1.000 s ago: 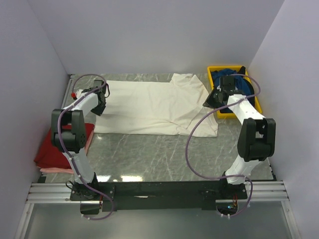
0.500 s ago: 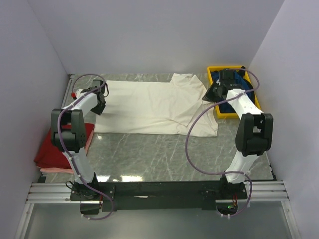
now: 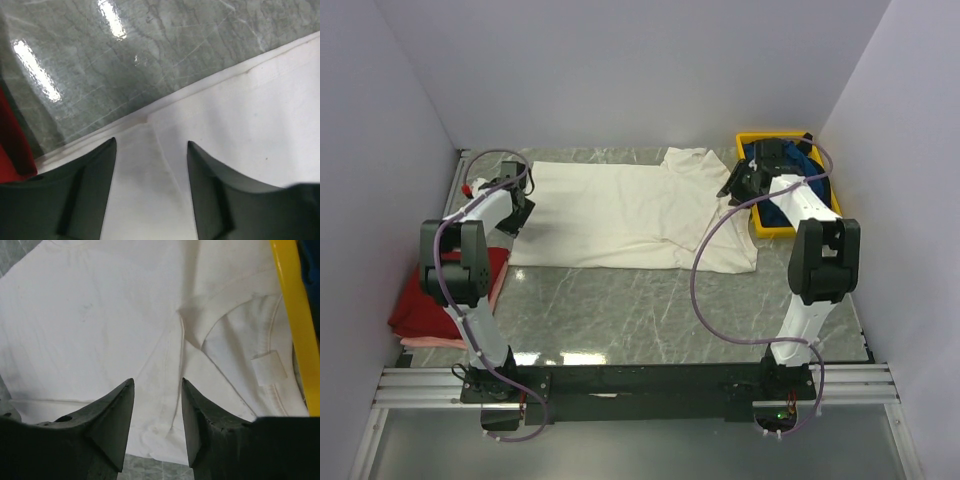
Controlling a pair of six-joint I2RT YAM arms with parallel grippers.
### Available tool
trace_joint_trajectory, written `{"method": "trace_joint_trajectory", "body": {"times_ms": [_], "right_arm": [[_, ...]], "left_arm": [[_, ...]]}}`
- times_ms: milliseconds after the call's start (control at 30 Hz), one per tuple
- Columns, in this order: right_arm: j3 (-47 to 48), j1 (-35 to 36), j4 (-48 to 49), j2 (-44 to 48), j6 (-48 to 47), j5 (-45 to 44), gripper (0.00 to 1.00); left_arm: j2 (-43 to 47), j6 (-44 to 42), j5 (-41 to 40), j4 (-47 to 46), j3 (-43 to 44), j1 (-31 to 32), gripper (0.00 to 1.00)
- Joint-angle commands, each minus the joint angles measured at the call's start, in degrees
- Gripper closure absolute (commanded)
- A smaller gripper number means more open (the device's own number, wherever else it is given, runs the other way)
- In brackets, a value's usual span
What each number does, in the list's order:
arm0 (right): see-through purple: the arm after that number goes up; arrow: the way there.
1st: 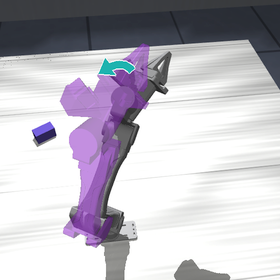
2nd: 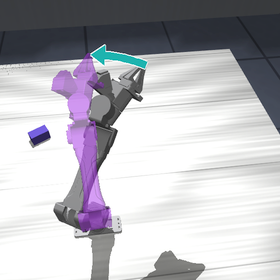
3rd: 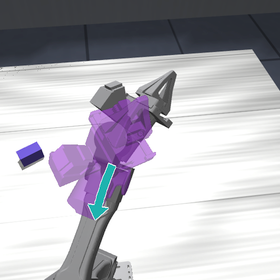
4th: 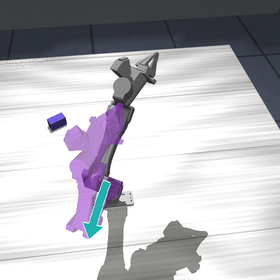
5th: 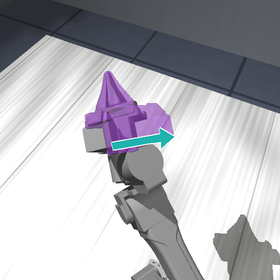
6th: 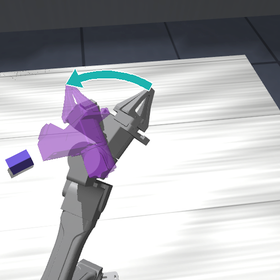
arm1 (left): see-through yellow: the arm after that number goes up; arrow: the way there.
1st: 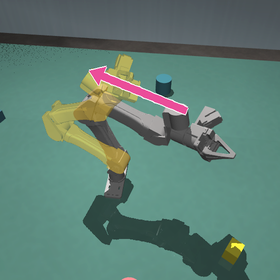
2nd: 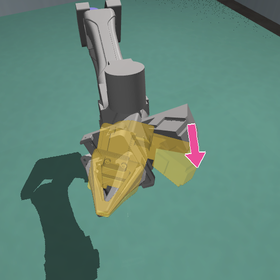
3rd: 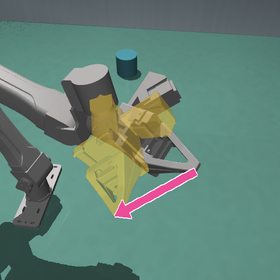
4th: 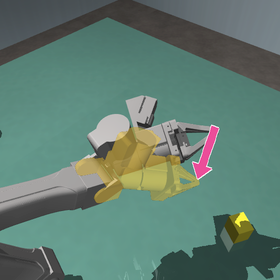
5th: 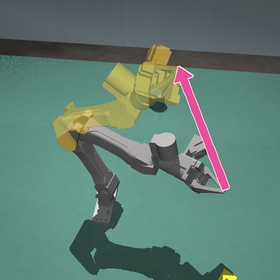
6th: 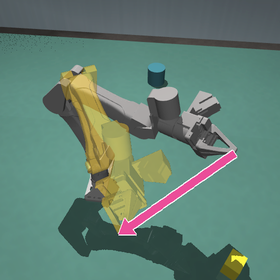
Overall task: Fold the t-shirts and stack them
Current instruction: Fold the tshirt
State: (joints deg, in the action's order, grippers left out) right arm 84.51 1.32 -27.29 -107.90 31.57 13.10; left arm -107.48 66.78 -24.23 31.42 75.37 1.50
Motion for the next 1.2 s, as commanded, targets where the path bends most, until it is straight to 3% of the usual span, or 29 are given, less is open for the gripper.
{"method": "trace_joint_trajectory", "body": {"times_ms": [0, 233, 467, 767, 1167], "right_arm": [[1.1, 1.8, 0.5, 2.6, -1.2, -0.7, 0.5], [-16.2, 5.7, 11.6, 10.9, 2.3, 0.3, 0.5], [-27.5, 8.7, 20.4, 12.0, 4.7, 0.8, 0.48], [-32.0, 10.0, 26.2, 10.4, 7.0, 1.5, 0.48], [-31.3, 12.7, 26.3, 8.5, 8.7, -0.7, 0.5]], "left_arm": [[4.9, -1.5, 0.8, -1.8, -0.7, -0.3, 0.35], [14.2, 0.9, 1.0, -3.3, -8.8, 1.1, 0.28], [18.8, 1.7, 3.0, -7.0, -16.3, 5.0, 0.28], [21.2, 1.5, 4.3, -10.4, -21.9, 6.7, 0.28], [21.7, 0.7, 3.9, -10.6, -24.0, 6.8, 0.28]]}}
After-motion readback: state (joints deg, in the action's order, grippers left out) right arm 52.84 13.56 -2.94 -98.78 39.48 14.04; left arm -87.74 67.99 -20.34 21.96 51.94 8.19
